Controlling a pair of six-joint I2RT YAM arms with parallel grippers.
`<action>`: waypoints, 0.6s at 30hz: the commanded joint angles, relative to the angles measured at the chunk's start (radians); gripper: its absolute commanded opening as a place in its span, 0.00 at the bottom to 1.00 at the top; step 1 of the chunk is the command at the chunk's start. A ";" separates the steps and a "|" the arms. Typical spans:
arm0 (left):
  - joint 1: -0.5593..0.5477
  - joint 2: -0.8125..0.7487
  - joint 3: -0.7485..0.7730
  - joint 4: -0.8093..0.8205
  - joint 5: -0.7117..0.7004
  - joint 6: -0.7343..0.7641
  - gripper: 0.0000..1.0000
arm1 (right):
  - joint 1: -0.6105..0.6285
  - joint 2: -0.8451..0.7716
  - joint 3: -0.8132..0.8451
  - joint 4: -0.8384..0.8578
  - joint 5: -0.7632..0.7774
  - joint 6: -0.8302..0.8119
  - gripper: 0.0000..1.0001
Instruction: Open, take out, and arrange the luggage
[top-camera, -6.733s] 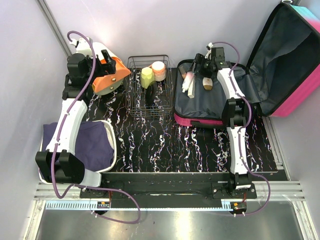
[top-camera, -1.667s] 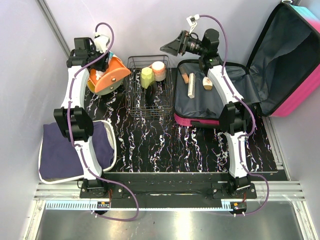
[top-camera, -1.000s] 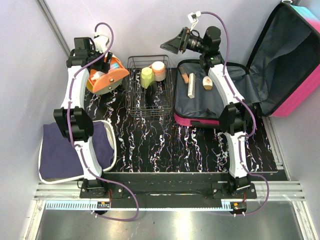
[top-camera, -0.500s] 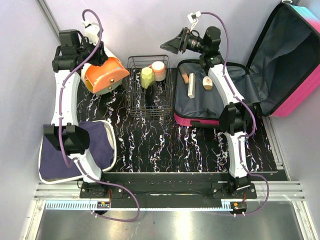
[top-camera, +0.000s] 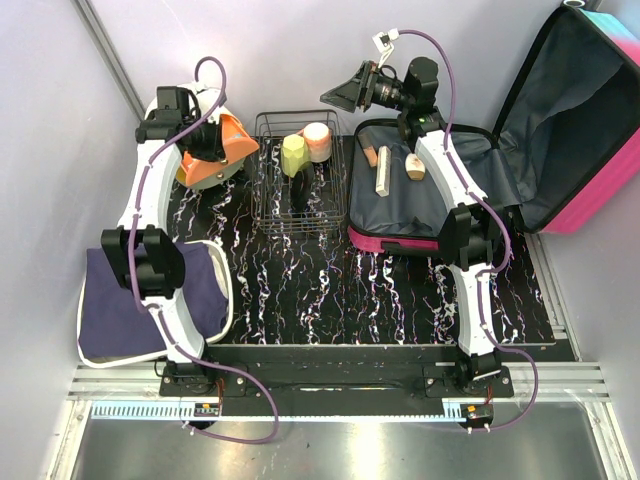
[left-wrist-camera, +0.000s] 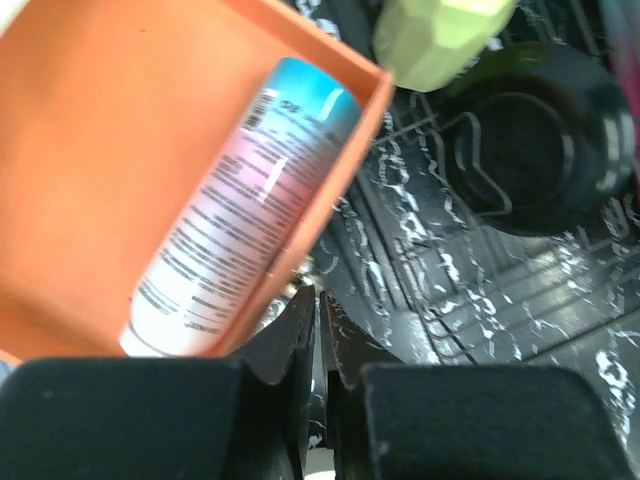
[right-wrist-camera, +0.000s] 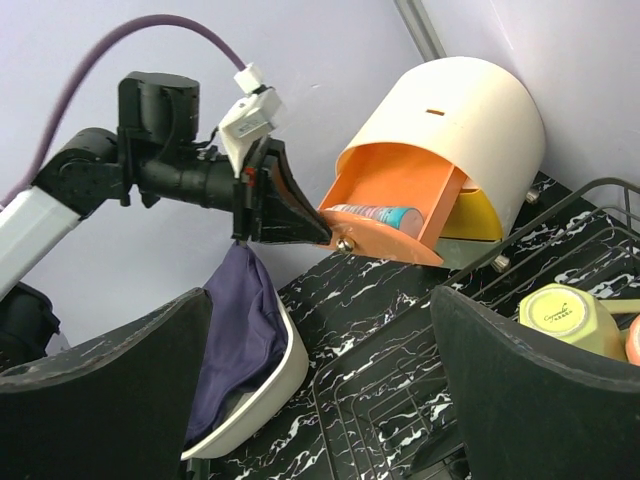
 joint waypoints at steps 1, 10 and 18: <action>0.009 0.038 0.074 0.115 -0.201 -0.022 0.09 | 0.007 -0.062 0.001 0.026 0.001 -0.024 1.00; 0.018 0.148 0.155 0.280 -0.405 0.050 0.11 | 0.007 -0.064 0.004 0.011 0.015 -0.030 1.00; 0.039 0.259 0.240 0.391 -0.421 0.084 0.23 | 0.007 -0.051 0.035 -0.017 0.016 -0.044 1.00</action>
